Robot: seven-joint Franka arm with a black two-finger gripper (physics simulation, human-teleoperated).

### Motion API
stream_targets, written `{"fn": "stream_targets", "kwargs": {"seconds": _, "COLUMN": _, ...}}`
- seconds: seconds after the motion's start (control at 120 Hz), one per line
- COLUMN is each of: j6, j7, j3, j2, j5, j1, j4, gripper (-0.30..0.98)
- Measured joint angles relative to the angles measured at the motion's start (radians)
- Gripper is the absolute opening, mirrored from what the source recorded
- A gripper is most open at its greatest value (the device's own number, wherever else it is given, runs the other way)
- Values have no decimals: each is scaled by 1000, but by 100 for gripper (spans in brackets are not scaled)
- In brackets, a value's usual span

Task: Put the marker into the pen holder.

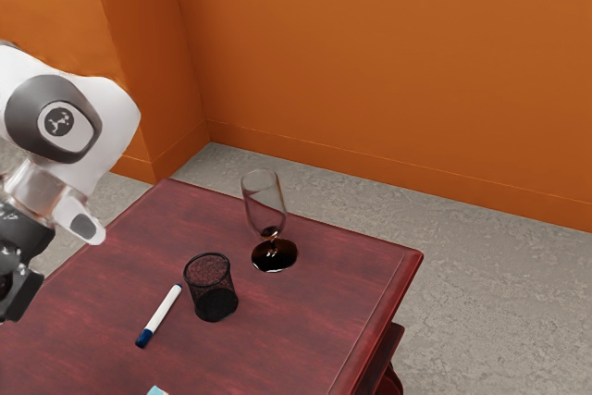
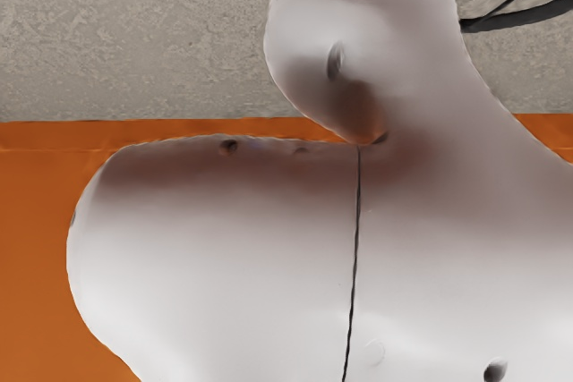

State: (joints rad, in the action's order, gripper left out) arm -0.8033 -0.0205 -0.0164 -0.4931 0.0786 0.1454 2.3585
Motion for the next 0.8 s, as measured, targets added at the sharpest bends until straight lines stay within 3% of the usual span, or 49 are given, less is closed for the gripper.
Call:
{"fn": "stream_targets", "kwargs": {"seconds": 0.1, "j6": -356, "j7": -9, "j3": -7, "j2": 31, "j5": 4, "j1": 11, "j4": -139, "gripper": 69}}
{"fn": "stream_targets", "kwargs": {"seconds": 0.158, "j6": -538, "j7": -16, "j3": 24, "j2": 93, "j5": 0, "j1": 10, "j4": 17, "gripper": 69}}
{"fn": "stream_targets", "kwargs": {"seconds": 0.225, "j6": -780, "j7": -23, "j3": 91, "j2": 253, "j5": 14, "j1": 7, "j4": 147, "gripper": 68}}
{"fn": "stream_targets", "kwargs": {"seconds": 0.383, "j6": -1215, "j7": -27, "j3": 154, "j2": 423, "j5": 26, "j1": 3, "j4": 191, "gripper": 35}}
{"fn": "stream_targets", "kwargs": {"seconds": 0.567, "j6": -1457, "j7": -31, "j3": 172, "j2": 453, "j5": -5, "j1": 2, "j4": 192, "gripper": 18}}
{"fn": "stream_targets", "kwargs": {"seconds": 0.8, "j6": -1585, "j7": -36, "j3": 189, "j2": 499, "j5": -20, "j1": 2, "j4": 196, "gripper": 14}}
